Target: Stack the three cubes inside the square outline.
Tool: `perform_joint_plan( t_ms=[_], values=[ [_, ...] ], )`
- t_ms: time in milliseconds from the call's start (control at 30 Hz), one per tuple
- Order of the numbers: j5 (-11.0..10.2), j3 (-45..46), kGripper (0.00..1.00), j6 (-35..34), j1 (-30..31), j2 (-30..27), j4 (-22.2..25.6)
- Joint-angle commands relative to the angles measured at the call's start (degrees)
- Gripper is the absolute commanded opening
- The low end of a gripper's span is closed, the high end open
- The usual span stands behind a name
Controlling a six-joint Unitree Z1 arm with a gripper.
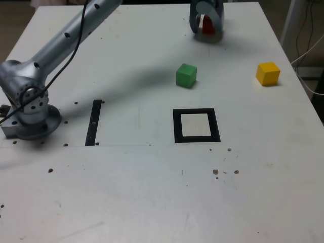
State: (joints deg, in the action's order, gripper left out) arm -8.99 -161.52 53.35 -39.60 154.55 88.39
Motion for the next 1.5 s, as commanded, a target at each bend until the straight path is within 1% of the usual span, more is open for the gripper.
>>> perform_joint_plan(
  t_ms=[0,400,733,1033,1233,1467],
  values=[
    [0.04,-1.61,0.33,0.07,0.14,0.23,0.24],
    [0.10,-1.60,0.33,0.09,0.16,-0.15,0.88],
    [-0.01,-1.39,0.33,-0.41,1.12,-2.69,2.67],
    [0.14,-0.15,0.32,-2.83,3.34,-6.40,5.38],
    [0.86,3.92,0.31,-5.24,5.28,-10.11,5.48],
    [0.82,9.07,0.31,-8.10,7.94,-14.79,5.48]
  ],
)
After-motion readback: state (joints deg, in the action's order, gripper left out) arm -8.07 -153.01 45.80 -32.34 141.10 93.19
